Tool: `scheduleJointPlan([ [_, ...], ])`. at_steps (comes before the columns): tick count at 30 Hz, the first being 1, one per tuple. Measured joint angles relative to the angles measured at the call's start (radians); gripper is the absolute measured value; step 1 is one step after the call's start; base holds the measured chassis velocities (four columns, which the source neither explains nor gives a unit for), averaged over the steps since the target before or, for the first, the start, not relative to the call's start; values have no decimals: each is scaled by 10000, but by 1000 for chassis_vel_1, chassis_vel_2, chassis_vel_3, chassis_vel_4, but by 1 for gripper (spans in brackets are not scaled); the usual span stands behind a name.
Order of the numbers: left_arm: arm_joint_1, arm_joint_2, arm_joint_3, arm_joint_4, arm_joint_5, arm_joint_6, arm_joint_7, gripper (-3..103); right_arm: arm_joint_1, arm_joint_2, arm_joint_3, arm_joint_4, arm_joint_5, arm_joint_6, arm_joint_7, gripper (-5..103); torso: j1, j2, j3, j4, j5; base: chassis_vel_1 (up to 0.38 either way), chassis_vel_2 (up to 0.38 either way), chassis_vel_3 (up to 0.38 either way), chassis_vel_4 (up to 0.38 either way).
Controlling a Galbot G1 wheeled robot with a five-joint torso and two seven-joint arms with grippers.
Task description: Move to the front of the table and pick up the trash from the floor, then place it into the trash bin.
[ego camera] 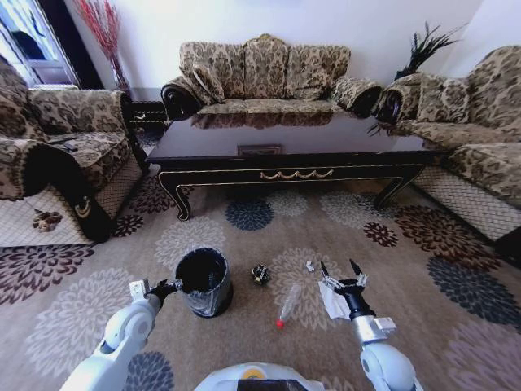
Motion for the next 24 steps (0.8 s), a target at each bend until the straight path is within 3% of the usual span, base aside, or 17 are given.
scheduleJointPlan([
  [5,182,41,-123,-159,1,9,21,35,-32,11,13,-58,-9,6,0,100,0,0,1,0,-8,0,0,0,0],
  [11,473,202,-499,-504,36,-53,-48,8,-26,74,-40,-189,-52,69,-2,100,1,-1,1,0,-7,0,0,0,0],
  [14,593,353,-674,-692,-36,6,-92,3,-24,91,-48,-230,-55,92,-5,100,1,-1,2,0,-7,0,0,0,0],
  [24,654,942,-1031,-1029,-373,328,-340,3,-26,108,-18,-509,-5,147,-10,100,1,-1,2,0,-4,0,0,0,0],
])
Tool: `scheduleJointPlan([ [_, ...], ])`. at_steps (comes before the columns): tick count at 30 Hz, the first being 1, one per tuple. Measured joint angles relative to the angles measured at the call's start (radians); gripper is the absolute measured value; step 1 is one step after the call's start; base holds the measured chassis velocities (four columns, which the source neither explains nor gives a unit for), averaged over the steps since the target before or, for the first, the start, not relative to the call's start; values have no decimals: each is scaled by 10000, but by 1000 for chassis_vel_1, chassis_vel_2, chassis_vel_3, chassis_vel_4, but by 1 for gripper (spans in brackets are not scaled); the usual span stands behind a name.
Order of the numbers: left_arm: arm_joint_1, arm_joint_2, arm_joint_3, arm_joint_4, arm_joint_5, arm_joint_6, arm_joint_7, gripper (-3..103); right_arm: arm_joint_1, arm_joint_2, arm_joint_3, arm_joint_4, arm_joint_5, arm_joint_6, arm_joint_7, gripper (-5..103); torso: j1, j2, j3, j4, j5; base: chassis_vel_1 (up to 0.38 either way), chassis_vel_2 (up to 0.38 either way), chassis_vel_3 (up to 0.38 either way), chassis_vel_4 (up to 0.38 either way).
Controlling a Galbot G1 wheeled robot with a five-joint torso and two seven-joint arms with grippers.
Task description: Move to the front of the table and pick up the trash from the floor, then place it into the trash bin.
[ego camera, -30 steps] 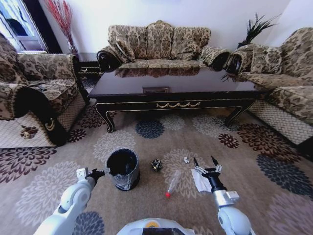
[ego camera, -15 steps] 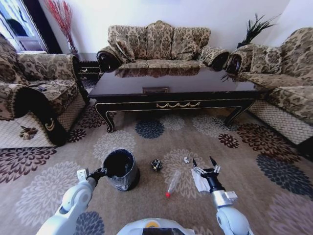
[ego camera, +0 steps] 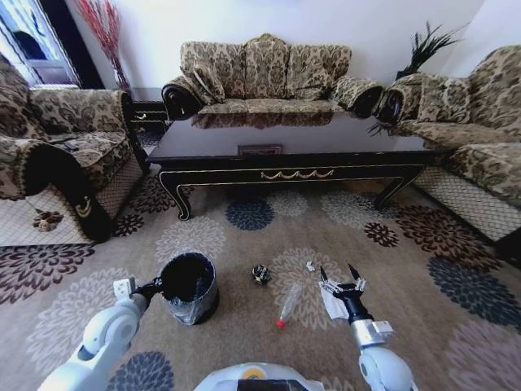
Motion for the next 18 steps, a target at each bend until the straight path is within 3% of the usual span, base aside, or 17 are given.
scheduleJointPlan([
  [9,-109,214,-105,-197,-127,5,-89,3,230,-90,13,-390,-100,-665,628,100,0,0,0,0,1,0,0,0,0],
  [18,-140,130,-326,-574,-579,-83,-109,3,750,-259,1,-1168,179,-2061,1447,100,0,0,-1,1,0,0,0,0,0],
])
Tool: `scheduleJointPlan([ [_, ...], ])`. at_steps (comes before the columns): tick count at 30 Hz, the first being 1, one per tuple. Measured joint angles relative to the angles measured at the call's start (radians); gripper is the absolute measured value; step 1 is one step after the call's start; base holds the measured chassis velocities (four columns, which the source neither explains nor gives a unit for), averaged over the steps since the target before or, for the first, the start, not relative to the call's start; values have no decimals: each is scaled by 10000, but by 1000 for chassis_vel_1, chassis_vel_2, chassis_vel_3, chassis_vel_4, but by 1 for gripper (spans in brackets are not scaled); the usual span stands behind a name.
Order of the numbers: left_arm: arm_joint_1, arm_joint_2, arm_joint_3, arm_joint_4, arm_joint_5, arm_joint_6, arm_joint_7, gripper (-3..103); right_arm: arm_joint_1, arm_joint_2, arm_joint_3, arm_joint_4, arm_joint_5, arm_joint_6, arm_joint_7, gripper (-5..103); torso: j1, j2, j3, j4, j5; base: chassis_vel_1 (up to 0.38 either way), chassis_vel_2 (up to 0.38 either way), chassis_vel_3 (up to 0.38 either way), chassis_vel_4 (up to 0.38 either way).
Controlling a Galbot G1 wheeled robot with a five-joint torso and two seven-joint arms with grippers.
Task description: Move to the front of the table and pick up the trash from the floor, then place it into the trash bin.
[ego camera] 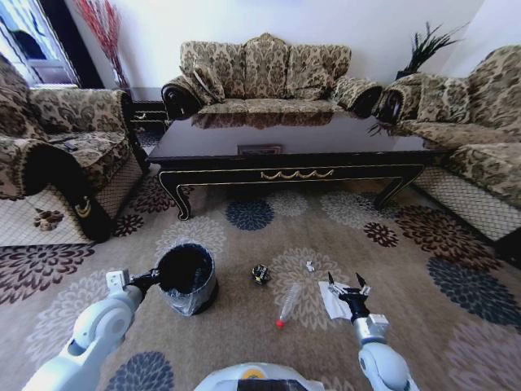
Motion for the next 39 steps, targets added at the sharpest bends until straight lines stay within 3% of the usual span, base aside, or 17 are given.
scheduleJointPlan([
  [5,-64,0,47,-172,-168,-9,-7,3,329,-89,-81,-777,638,-683,142,100,0,0,0,-1,1,0,0,0,0],
  [14,-102,-33,308,-200,-235,25,-63,3,1142,-288,-304,-2267,1038,-1252,292,100,0,0,0,0,0,0,0,0,0],
  [31,-21,53,497,-399,-188,58,-140,3,2798,-384,-924,-4933,976,-1131,383,100,0,0,0,0,0,0,0,0,0],
  [39,7,24,548,-410,-155,58,-148,3,2993,-373,-935,-5390,908,-1061,382,100,0,0,0,-1,0,0,0,0,0],
])
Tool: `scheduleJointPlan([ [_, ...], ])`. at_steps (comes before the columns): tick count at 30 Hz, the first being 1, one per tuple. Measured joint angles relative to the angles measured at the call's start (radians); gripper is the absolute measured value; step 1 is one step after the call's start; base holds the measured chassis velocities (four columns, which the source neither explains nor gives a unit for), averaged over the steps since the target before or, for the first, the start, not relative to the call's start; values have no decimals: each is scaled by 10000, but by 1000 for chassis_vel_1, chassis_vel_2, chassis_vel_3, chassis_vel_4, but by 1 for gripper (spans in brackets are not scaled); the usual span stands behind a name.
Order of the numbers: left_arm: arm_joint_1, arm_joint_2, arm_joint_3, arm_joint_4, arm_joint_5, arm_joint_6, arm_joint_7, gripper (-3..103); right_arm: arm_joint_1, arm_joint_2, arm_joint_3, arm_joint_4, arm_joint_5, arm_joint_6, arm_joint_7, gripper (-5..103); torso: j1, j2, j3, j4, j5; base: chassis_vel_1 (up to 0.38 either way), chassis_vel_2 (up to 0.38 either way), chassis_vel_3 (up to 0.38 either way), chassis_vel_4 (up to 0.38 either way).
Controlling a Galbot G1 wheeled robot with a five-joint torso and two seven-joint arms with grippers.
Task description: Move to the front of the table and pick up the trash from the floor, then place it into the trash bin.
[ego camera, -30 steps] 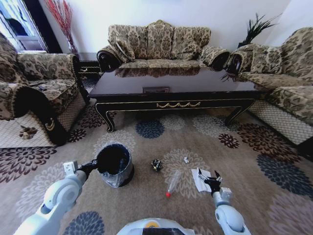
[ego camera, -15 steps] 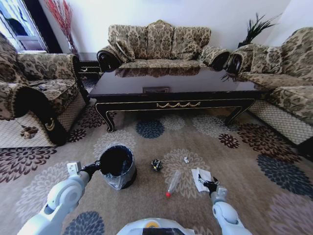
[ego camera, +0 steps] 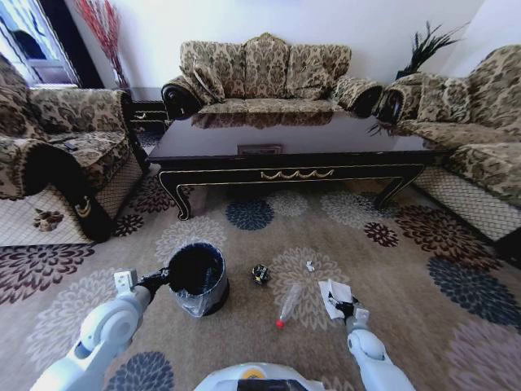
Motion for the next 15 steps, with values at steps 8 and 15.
scheduleJointPlan([
  [8,17,-75,14,-62,29,-39,-66,3,119,37,-40,-564,-245,74,-172,103,0,0,0,0,0,0,0,0,0],
  [15,8,-92,17,-101,23,-61,-117,3,131,91,-100,-726,-337,73,-235,85,0,0,0,0,0,0,0,0,0],
])
